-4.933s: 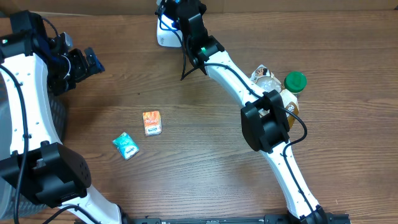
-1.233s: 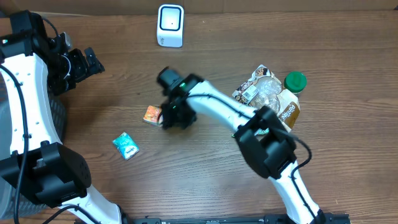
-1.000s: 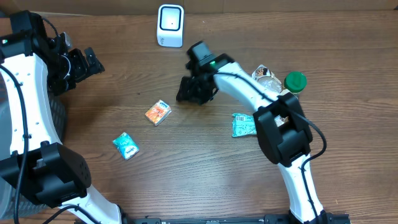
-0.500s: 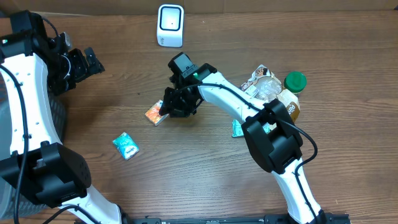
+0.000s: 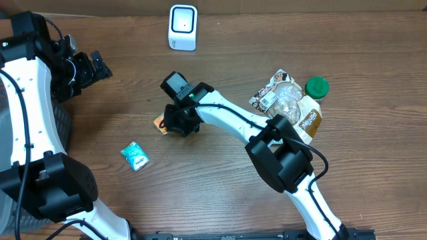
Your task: Scan the item barcode
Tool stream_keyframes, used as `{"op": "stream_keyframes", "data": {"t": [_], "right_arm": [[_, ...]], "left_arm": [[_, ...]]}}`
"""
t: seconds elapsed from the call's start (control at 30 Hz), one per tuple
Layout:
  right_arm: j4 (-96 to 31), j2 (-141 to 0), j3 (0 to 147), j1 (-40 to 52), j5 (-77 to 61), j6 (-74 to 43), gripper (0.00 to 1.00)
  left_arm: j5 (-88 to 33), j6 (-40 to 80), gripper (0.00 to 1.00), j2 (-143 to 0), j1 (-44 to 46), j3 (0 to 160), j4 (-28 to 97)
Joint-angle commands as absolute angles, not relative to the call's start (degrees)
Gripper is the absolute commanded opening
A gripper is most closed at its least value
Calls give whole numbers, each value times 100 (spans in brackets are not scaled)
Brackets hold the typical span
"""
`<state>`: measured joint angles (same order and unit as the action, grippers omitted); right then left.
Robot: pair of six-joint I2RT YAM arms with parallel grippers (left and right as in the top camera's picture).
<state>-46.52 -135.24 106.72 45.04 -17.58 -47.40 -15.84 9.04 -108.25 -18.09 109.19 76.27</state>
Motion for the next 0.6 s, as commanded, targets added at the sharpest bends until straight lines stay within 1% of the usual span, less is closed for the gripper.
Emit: {"op": "stream_keyframes", "data": {"t": [0.0,0.03,0.07,0.13,0.17,0.2,0.23,0.27,0.3,0.4,0.43,0.47,0.53,0.57], "right_arm": [[-4886,-13646,10685,4329,-1376,-4499,18],[-5004,-13642,10689,4257,-1378,-4355,16],[-5098,-13638,10700,4163,-1466,-4136,11],[-5249,-13625,10785,3951,-1951,-3301,4],[-5343,-13625,10862,3863,-2154,-2891,4],[-5546,-13625,11006,3741,-2443,-2176,4],[-5680,-13625,11080,3693,-2519,-1855,4],[-6086,-13625,11290,3588,-2580,-1076,4],[-6381,-13625,11430,3535,-2574,-556,5],[-7236,-13625,11848,3358,-2259,491,13],[-7422,-13625,11948,3304,-2091,652,19],[-7688,-13625,12095,3205,-1796,777,31],[-7793,-13625,12175,3094,-1721,554,40],[-7784,-13625,12175,3065,-1721,301,41]], "left_arm": [[-1612,943,100,-10766,-1787,10997,7625],[-1610,943,100,-10766,-1787,11000,7623],[-1612,943,100,-10766,-1787,11000,7623],[-1610,943,100,-10766,-1787,10997,7623],[-1612,943,100,-10766,-1787,11000,7623],[-1610,943,100,-10766,-1787,11000,7623],[-1612,943,100,-10766,-1787,11000,7623],[-1610,943,100,-10766,-1791,11000,7623],[-1610,943,100,-10766,-1796,11000,7623],[-1610,943,100,-10766,-1796,10997,7623],[-1612,943,100,-10766,-1796,10997,7623],[-1612,943,100,-10766,-1793,11000,7623],[-1612,943,100,-10766,-1793,10997,7623],[-1612,943,100,-10766,-1793,10997,7623]]}}
